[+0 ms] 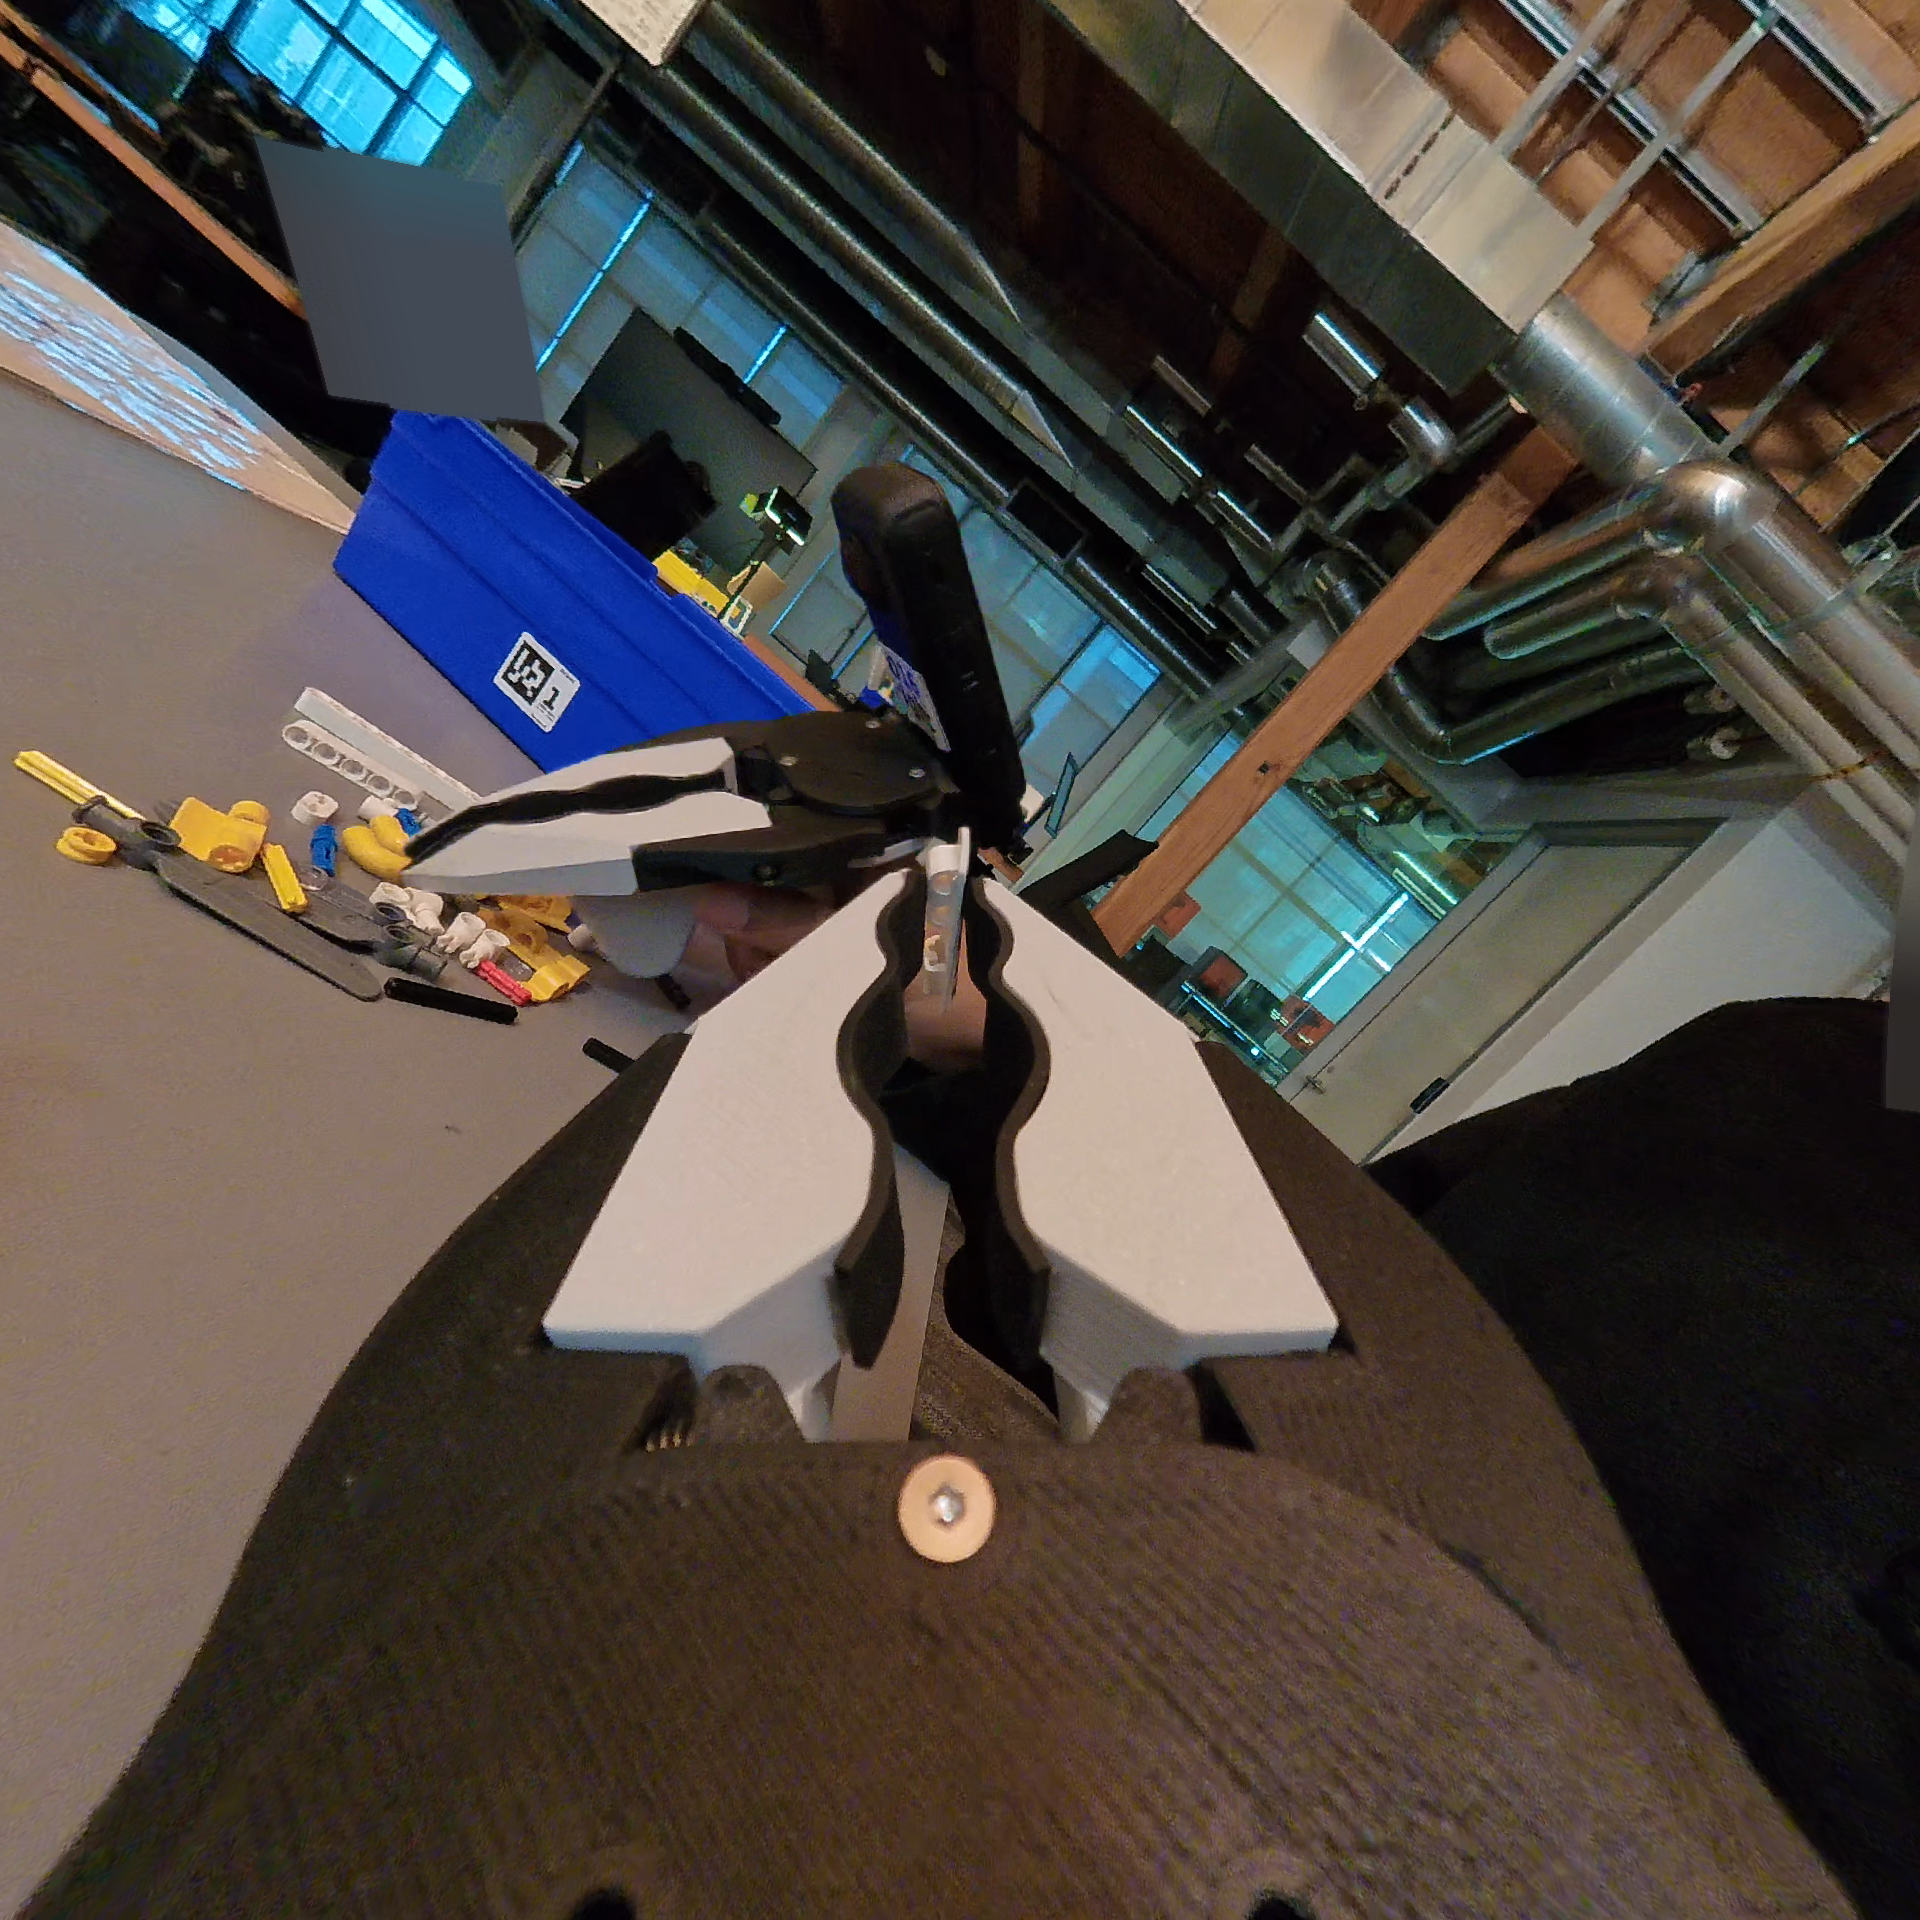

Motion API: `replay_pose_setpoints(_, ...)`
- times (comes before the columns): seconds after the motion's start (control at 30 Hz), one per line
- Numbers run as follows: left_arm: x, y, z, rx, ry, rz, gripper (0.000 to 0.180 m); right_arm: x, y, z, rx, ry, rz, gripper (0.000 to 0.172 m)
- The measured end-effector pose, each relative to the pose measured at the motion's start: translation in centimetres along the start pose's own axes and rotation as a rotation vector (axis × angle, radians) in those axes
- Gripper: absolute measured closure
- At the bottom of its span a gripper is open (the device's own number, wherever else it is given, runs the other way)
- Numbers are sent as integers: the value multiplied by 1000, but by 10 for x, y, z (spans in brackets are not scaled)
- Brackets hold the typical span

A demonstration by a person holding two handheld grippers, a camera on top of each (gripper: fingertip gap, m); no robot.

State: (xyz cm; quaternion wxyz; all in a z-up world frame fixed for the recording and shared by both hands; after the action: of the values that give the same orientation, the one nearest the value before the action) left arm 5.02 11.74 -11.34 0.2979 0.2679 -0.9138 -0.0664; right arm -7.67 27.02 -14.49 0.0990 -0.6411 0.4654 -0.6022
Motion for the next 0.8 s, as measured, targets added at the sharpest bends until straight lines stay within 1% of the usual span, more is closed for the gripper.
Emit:
replay_pose_setpoints(0.13,0,0,0,-3,-1,-1,177,2,4,1,-1,-23,2,166)
replay_pose_setpoints(0.37,1,-1,0,-8,-6,-4,177,7,-5,-6,-21,9,-117,166)
replay_pose_setpoints(0.57,1,-1,0,-9,-7,-3,177,8,-8,-8,83,102,-209,166)
replay_pose_setpoints(0.63,1,-1,0,-10,-8,-3,177,7,-5,-7,94,113,-208,166)
replay_pose_setpoints(0.8,1,-1,0,-10,-9,-5,177,3,2,-9,24,64,-108,166)
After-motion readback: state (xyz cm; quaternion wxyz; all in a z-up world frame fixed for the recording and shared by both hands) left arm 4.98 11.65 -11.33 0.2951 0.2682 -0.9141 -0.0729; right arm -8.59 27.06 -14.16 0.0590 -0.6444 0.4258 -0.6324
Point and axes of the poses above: each gripper's, where its closed fingertips meet, y out along the fingers, x out of its top, z = x × y across the jaws, the point moved 8 cm from there along -y, back along the fingers, and after that the axes turned 15 degrees about -y, right-handed, at the moved point
